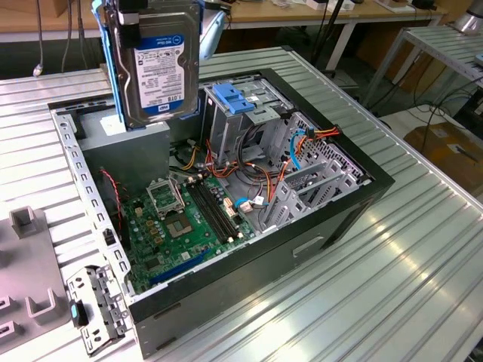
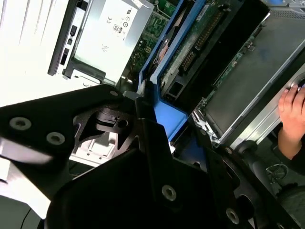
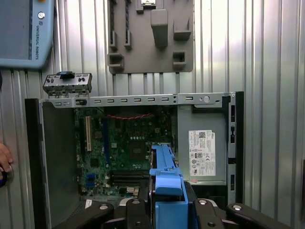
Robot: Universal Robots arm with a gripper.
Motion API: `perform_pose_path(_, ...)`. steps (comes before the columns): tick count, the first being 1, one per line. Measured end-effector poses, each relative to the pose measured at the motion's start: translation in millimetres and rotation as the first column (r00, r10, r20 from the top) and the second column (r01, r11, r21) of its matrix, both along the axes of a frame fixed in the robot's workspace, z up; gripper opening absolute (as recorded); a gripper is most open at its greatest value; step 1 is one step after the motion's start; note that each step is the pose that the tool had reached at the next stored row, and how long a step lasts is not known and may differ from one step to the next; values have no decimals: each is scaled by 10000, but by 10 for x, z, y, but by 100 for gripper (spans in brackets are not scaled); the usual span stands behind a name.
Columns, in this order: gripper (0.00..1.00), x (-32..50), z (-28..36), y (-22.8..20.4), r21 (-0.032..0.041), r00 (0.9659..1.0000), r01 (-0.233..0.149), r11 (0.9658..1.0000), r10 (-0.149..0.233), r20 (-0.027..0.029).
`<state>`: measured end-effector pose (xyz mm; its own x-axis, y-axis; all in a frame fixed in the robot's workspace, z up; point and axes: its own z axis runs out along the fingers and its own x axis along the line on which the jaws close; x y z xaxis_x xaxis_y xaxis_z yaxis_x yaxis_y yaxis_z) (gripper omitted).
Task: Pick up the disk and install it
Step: 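Pick up the disk, then insert the disk into the insertion slot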
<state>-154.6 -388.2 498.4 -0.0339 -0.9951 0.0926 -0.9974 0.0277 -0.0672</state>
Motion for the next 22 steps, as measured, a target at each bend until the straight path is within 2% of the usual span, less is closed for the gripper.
perform_pose_path(11,37,97,3,0,-1,10000,0,10000,0,0)
perform_pose_path(22,37,153,4,0,0,10000,0,10000,0,0)
